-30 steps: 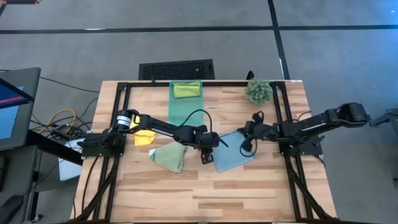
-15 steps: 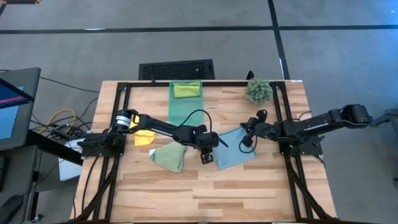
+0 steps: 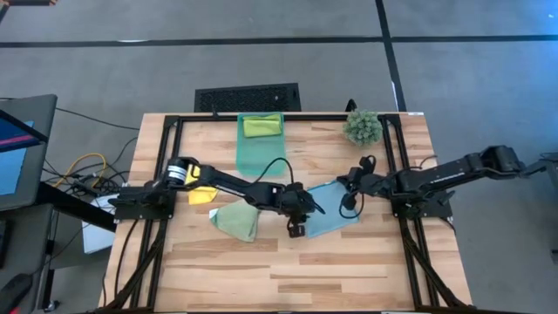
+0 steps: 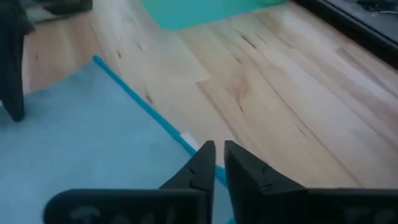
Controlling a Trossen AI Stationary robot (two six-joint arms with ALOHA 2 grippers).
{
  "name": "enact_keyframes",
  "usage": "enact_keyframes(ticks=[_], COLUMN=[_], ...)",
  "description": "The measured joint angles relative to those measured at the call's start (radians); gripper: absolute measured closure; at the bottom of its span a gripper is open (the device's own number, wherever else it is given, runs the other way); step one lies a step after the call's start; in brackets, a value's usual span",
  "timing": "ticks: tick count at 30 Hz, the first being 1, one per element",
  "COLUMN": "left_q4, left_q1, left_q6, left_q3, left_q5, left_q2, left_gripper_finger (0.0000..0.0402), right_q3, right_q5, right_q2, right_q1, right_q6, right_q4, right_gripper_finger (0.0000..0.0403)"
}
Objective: Fold microfiber towels
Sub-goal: Fold the blue microfiber cloth
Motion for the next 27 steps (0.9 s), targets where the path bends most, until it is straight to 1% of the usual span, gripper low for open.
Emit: enact_keyframes(ticks=[2,5,7,10,12,13,16,18,21,27], left_q4=[-0.001,-0.022,-0.043,-0.055,-0.075,-0.093,-0.173,-0.183,-0.178,-0.188], left_q1=[0.002,0.004,0.005,0.005,0.004,0.003,0.001,-0.005,-0.018,-0.032], left_q6=[0.007,0.019,0.019,0.021,0.027,0.032,0.034,0.037,0.066,0.093], left_q3=[0.0,0.003,0.004,0.003,0.004,0.01,0.044,0.068,0.081,0.074], left_q5=[0.048,0.11,0.132,0.136,0.142,0.143,0.144,0.142,0.142,0.152], left_q2=[0.03,0.043,0.043,0.035,0.026,0.023,0.012,0.009,0.007,0.009], left_gripper_finger=[0.0318,0.0318,0.0318,0.0318,0.0318,0.0318,0.0318,0.0318,0.0318,0.0318], right_q3=[0.0,0.0,0.0,0.0,0.0,0.0,0.001,0.0,0.0,0.0], right_q5=[0.0,0.002,0.003,-0.001,-0.057,-0.109,-0.263,-0.316,-0.343,-0.348], right_q2=[0.018,0.03,0.023,-0.011,-0.031,-0.037,-0.043,-0.033,-0.003,0.1], right_q1=[0.0,-0.003,-0.011,-0.018,-0.013,-0.013,-0.013,-0.013,-0.011,0.027], right_q6=[0.002,-0.006,-0.023,-0.045,-0.06,-0.073,-0.085,-0.085,-0.085,-0.086], right_q4=[0.004,0.003,0.005,0.011,0.011,0.01,0.012,0.015,0.019,0.067], right_gripper_finger=[0.0334,0.0299,0.0274,0.0238,0.0222,0.0216,0.021,0.0212,0.0222,0.0241])
